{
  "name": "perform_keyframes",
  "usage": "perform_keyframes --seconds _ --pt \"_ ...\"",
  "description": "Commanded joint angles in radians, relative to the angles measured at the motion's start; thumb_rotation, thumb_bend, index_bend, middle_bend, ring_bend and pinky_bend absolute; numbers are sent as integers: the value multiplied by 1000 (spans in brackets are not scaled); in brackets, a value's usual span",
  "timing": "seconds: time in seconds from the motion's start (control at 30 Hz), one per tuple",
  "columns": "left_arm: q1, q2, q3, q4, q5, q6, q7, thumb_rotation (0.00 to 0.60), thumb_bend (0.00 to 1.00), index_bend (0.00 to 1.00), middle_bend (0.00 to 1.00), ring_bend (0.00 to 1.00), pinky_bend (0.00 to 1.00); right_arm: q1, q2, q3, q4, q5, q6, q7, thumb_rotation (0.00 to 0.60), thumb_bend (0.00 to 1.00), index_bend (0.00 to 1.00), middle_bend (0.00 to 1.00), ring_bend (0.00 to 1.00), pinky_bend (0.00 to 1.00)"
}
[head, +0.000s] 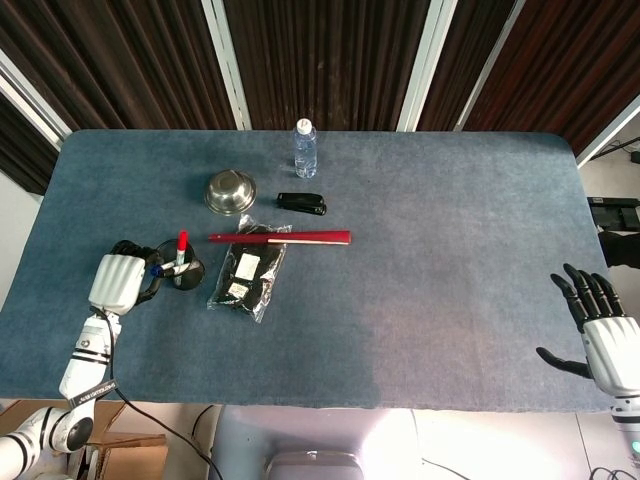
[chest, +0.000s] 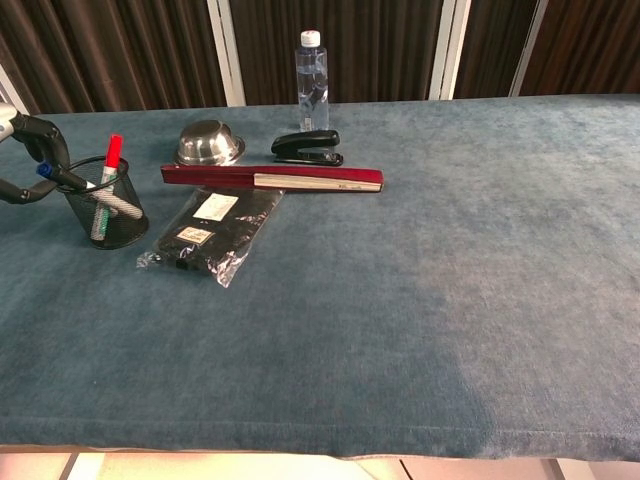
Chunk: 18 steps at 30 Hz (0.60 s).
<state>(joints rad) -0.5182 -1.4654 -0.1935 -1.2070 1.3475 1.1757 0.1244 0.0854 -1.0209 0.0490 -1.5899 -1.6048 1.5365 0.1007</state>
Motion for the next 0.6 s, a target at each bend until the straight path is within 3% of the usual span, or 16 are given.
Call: perform_keyframes --seconds 0.03,0.3,0.6 --pt "-3 2 4 3 2 -2 5 600 454 534 526 416 286 0 0 0 0 -1 1 2 600 110 0 2 0 0" --pt "-11 32 6 -32 9 -5 -3 600 559 652 689 544 299 -3 0 -1 5 -3 6 14 600 110 0 0 0 0" --pt "12 155 -19 -195 35 90 55 600 569 671 717 561 300 -8 0 -1 12 -2 16 23 600 110 0 0 0 0"
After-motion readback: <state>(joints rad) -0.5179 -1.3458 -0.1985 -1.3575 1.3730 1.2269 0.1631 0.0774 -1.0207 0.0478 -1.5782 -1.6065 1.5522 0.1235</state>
